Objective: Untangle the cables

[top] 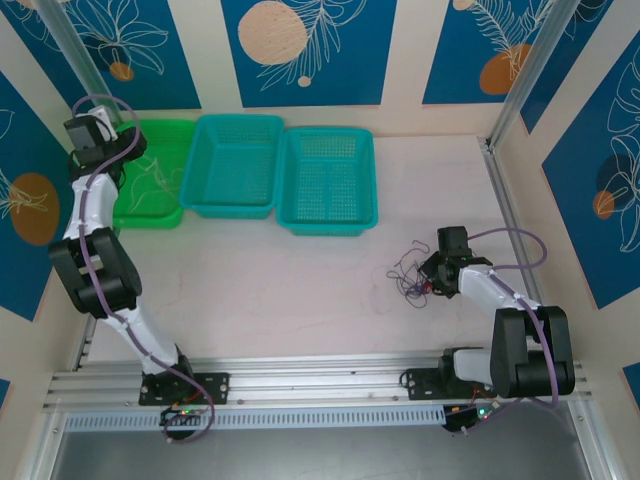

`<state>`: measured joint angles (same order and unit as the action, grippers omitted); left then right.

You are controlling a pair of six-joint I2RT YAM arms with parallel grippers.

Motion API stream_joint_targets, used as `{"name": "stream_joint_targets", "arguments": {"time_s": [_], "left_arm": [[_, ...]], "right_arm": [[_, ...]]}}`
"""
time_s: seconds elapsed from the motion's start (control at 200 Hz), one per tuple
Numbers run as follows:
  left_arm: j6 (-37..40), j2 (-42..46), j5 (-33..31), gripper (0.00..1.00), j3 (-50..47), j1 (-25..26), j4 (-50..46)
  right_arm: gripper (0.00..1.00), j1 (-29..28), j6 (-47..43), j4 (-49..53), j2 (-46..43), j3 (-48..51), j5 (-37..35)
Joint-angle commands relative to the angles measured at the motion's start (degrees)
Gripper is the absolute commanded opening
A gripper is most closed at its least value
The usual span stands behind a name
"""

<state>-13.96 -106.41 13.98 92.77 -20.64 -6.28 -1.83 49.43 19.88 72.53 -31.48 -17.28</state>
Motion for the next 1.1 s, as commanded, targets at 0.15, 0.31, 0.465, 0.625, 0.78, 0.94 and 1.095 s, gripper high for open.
{"name": "stream_joint_targets", "arguments": {"time_s": [0.15,0.31,0.465,0.625,0.78,0.94,1.095], "left_arm": [[-5.68,5.9,8.66,0.82,1.56,-0.01,4.71],[-4.03,8.58,5.43,1.0,4.68,0.38,-1.8],[0.72,4.65,-2.16,0.95,11.18,0.37,-13.9],[3.64,-4.2,-6.56,0.78,15.66,0.05,-24.94],[3.2,-10.26,-4.32,0.98,17.71,0.24,-29.06],[2.9,-11.02,-5.1,1.0,19.26,0.25,-29.83],[1.51,-7.85,-2.13,1.0,18.49,0.26,-28.82]], "right_arm": [[0.04,-0.1,-0.99,0.38,0.5,1.34,3.46],[0.04,-0.12,-1.33,0.16,0.42,1.44,3.79],[0.04,-0.14,-1.63,-0.1,0.42,1.43,4.04],[0.04,-0.11,-1.79,-0.28,0.33,1.47,4.2],[0.04,-0.11,-2.01,-0.37,0.49,1.36,4.4],[0.04,-0.06,-2.04,-0.36,0.4,1.39,4.27],[0.05,-0.03,-2.06,-0.45,0.42,1.47,4.36]]}}
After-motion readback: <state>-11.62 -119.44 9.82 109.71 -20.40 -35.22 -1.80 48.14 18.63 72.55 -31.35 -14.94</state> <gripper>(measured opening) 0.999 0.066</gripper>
